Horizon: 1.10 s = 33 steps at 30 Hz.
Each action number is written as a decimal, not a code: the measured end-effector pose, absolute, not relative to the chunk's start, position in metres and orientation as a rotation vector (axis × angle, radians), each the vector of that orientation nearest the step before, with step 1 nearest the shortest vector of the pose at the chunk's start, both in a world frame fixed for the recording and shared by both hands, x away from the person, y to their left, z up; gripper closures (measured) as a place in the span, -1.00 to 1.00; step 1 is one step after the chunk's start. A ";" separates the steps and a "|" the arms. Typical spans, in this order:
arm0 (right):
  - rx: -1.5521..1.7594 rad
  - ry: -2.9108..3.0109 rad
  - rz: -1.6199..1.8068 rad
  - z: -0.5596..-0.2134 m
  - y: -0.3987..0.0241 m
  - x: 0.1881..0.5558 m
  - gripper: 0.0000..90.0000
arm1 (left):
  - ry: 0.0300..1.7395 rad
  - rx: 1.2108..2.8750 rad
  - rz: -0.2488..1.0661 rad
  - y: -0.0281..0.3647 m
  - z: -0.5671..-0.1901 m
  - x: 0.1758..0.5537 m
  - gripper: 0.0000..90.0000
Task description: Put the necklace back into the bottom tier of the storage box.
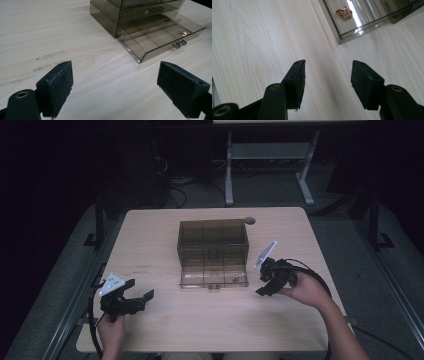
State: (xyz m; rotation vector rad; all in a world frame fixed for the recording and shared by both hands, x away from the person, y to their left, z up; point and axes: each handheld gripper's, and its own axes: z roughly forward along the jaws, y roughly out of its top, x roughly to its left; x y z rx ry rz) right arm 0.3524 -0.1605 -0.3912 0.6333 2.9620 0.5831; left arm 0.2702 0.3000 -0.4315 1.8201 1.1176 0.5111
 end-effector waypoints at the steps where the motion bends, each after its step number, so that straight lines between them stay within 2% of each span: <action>1: 0.639 2.963 0.586 -0.392 -0.162 0.351 -0.01 | 1.118 1.820 0.511 0.300 -0.432 0.270 -0.71; 33: 0.681 2.944 0.598 -0.408 -0.185 0.324 -0.05 | 1.114 1.840 0.509 0.299 -0.432 0.270 -0.71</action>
